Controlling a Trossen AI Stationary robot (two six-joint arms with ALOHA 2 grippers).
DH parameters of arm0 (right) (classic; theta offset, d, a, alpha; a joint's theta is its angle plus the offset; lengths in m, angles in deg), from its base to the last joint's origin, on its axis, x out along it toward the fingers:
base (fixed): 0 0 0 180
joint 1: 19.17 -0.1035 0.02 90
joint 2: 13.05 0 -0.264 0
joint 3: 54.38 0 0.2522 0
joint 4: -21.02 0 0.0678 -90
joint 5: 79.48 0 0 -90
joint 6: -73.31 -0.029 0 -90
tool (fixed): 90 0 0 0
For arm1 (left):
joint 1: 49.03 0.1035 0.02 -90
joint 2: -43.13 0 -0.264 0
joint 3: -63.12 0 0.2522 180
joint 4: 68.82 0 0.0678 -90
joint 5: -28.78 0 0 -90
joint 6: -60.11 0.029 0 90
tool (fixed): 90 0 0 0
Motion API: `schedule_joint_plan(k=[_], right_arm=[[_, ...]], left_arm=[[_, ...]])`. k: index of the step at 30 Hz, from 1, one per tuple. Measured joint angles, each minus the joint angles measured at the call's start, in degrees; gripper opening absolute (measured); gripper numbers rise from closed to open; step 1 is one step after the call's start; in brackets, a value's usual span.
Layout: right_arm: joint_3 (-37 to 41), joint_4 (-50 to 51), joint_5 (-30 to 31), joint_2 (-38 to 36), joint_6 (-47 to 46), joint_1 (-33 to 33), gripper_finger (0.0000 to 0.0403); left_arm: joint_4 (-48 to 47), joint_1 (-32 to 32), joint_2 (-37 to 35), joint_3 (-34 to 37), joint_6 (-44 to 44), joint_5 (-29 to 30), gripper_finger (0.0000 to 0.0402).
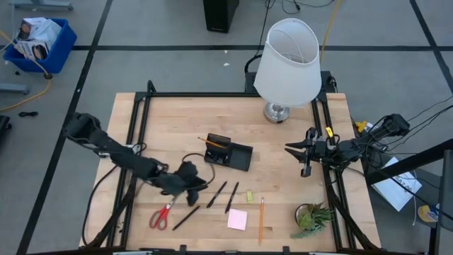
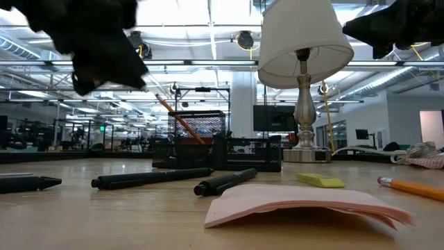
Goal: Pick and place office supplies into organizer
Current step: Put the black pen into the black desk organizer
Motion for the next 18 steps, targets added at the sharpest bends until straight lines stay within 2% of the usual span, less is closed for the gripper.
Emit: schedule_joint_plan(k=[7, 9, 13, 16, 18], right_arm=[[0.0, 0.0, 0.0, 0.0, 0.0, 0.0, 0.0067], [0.0, 0.0, 0.0, 0.0, 0.0, 0.0, 0.0068], [0.0, 0.0, 0.0, 0.0, 0.0, 0.0, 0.0066], [0.0, 0.0, 0.0, 0.0, 0.0, 0.0, 0.0064], [0.0, 0.0, 0.0, 0.1, 0.0, 0.0, 0.0064]], left_arm=[[-1.6, 5.3, 9.1, -6.5, -0.8, -3.1, 0.0106], [-5.6, 6.4, 11.1, -9.8, -1.0, -3.0, 0.0106], [-20.0, 8.0, 15.2, -17.3, -3.4, -0.7, 0.0106], [-24.8, 8.4, 18.1, -21.5, -5.3, 0.8, 0.0106], [-24.5, 8.0, 20.5, -23.8, -5.7, 0.5, 0.0106]])
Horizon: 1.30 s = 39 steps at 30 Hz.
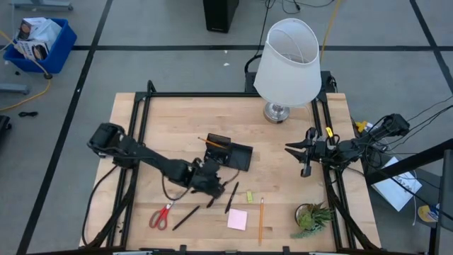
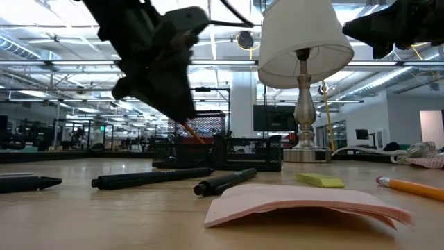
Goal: Pick and place office supplies into organizer
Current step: Put the black pen into the black desk organizer
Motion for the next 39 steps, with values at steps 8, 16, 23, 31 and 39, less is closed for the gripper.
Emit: schedule_joint_plan(k=[8, 16, 23, 31, 39], right_arm=[[0.0, 0.0, 0.0, 0.0, 0.0, 0.0, 0.0064], [0.0, 0.1, 0.0, 0.4, 0.0, 0.0, 0.0066], [0.0, 0.1, 0.0, 0.5, 0.0, 0.0, 0.0063], [0.0, 0.0, 0.0, 0.5, 0.0, 0.0, 0.0064], [0.0, 0.0, 0.0, 0.5, 0.0, 0.0, 0.0066]], left_arm=[[-0.6, -2.0, 8.6, -6.2, -2.4, -1.0, 0.0117], [-0.9, -2.6, 12.1, -7.3, -6.9, -1.1, 0.0184], [-2.4, -2.3, 12.6, -7.4, -5.5, 0.4, 0.0198], [-2.4, -1.5, 15.2, -7.6, -4.1, -0.5, 0.0198], [-2.6, -1.4, 15.6, -7.5, -4.1, -0.7, 0.0181]])
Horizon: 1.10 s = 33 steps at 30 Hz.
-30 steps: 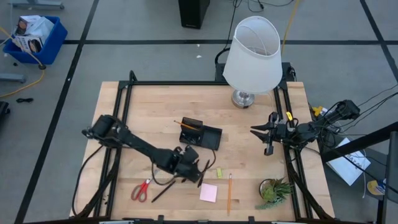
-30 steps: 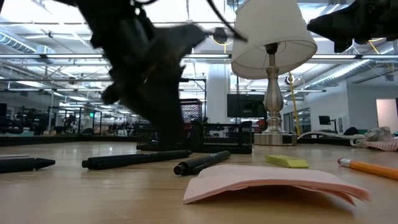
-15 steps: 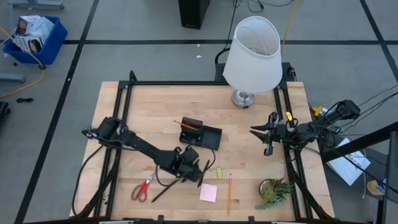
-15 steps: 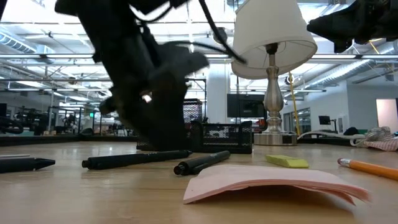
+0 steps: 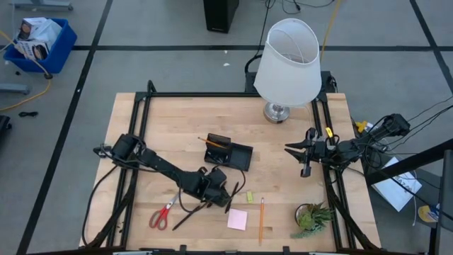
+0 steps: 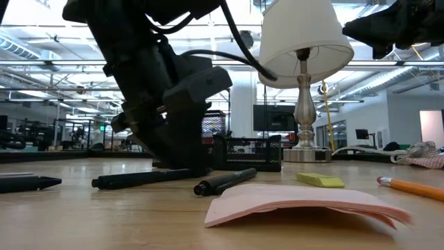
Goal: Pick and place office supplies into organizer
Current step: Put the black pen into the black desk organizer
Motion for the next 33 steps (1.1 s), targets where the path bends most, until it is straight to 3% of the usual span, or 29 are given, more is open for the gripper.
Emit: schedule_joint_plan(k=[8, 16, 25, 33], right_arm=[[0.0, 0.0, 0.0, 0.0, 0.0, 0.0, 0.0064], [0.0, 0.0, 0.0, 0.0, 0.0, 0.0, 0.0064], [0.0, 0.0, 0.0, 0.0, 0.0, 0.0, 0.0065], [0.0, 0.0, 0.0, 0.0, 0.0, 0.0, 0.0066]], left_arm=[[-0.1, 0.1, 0.2, 0.1, -0.3, 1.1, 0.0090], [0.1, -0.1, 0.2, 0.2, 0.9, 1.3, 0.0031], [0.0, -1.8, -0.8, 0.4, 2.7, 3.9, 0.0046], [0.5, -3.0, -1.4, 0.4, 4.4, 6.7, 0.0024]])
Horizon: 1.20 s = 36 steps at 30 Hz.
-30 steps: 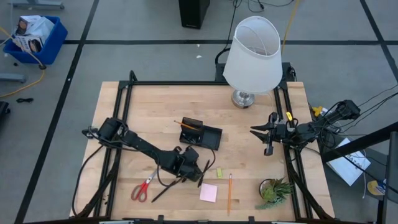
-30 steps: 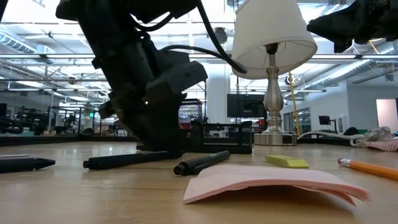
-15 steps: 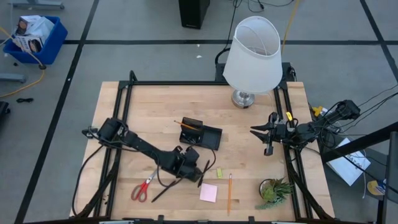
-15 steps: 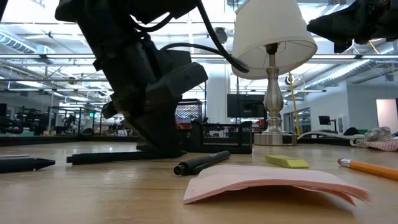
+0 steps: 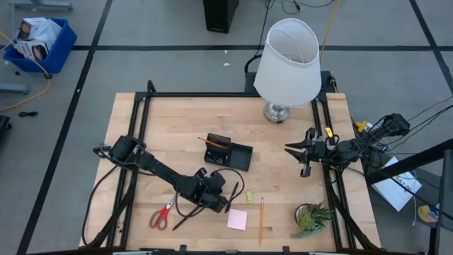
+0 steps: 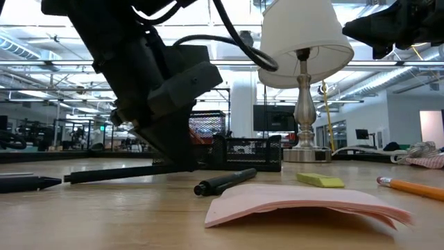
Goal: Pick and place office supplies into organizer
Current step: Put the black pen into the black desk organizer
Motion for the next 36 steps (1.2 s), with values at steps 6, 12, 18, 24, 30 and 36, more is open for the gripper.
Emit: schedule_joint_plan(k=[6, 12, 18, 24, 30, 36], right_arm=[[0.0, 0.0, 0.0, 0.0, 0.0, 0.0, 0.0066], [0.0, 0.0, 0.0, 0.0, 0.0, 0.0, 0.0066], [0.0, 0.0, 0.0, 0.0, 0.0, 0.0, 0.0066], [0.0, 0.0, 0.0, 0.0, 0.0, 0.0, 0.0068], [0.0, 0.0, 0.0, 0.0, 0.0, 0.0, 0.0065], [0.0, 0.0, 0.0, 0.0, 0.0, 0.0, 0.0064]], left_arm=[[-0.1, -0.4, -2.5, -0.1, 0.5, 4.2, 0.0045], [0.5, -1.7, -6.5, -0.1, 3.0, 9.0, 0.0025], [0.0, -2.7, -11.6, -0.1, 7.4, 16.5, 0.0038], [0.6, -1.6, -16.7, -0.1, 14.2, 24.4, 0.0039], [3.2, 2.2, -20.6, -0.1, 23.2, 25.1, 0.0026], [4.8, 8.0, -21.3, -0.2, 31.2, 23.3, 0.0043]])
